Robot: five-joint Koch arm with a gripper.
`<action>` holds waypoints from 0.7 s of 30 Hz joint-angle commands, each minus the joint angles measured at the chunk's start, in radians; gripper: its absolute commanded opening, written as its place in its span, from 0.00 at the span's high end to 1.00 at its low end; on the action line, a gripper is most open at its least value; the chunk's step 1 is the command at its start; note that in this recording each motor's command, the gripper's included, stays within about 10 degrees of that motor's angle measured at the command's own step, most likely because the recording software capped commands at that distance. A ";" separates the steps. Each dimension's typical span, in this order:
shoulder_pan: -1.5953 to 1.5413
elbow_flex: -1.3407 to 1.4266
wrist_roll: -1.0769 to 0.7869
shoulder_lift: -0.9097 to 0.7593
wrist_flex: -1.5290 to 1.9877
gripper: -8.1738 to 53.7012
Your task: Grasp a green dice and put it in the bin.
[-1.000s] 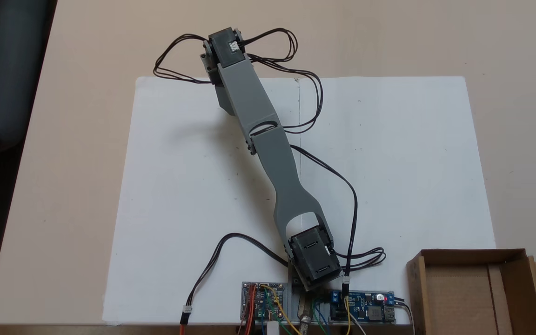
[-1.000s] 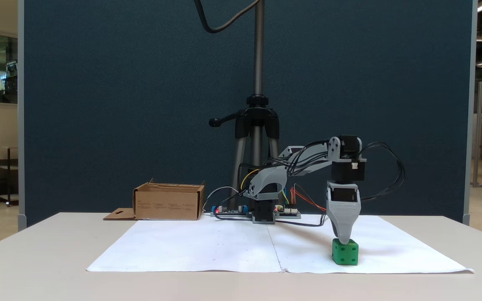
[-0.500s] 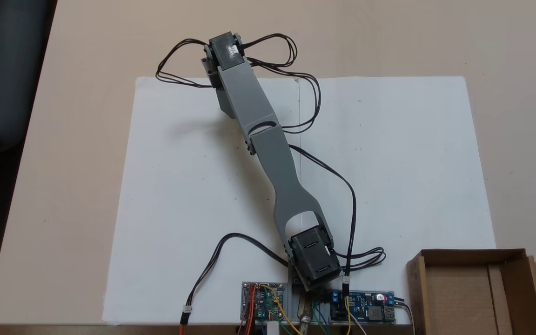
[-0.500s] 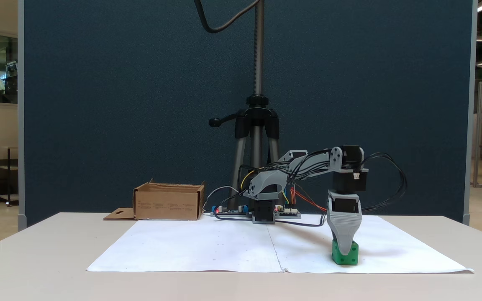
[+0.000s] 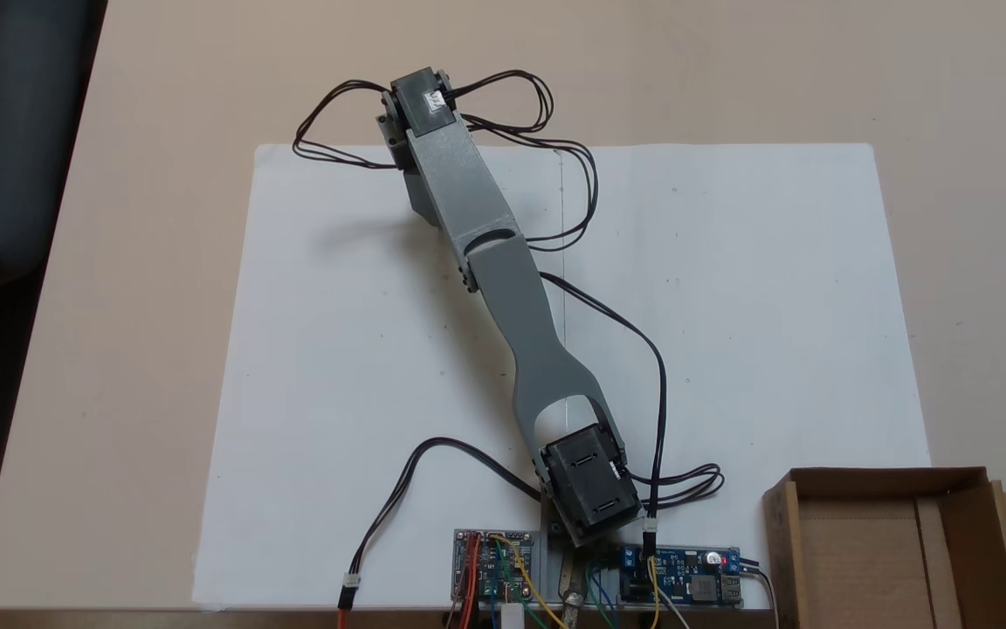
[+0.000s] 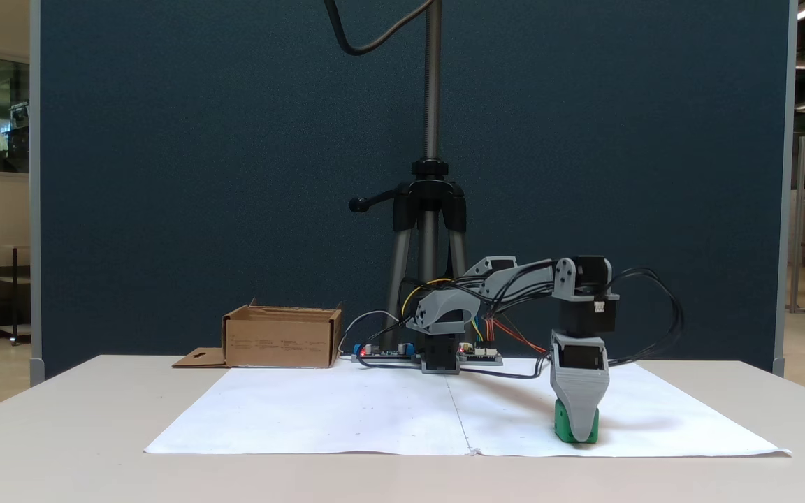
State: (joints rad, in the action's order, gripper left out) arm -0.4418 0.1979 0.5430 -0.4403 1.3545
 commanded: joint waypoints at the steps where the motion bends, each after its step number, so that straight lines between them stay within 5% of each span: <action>1: -0.012 -0.031 -0.067 -0.021 -0.038 0.18; 21: -0.011 -0.031 -0.067 -0.009 -0.060 0.21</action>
State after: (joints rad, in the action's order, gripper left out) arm -0.4357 0.1933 0.5430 -0.4249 1.3422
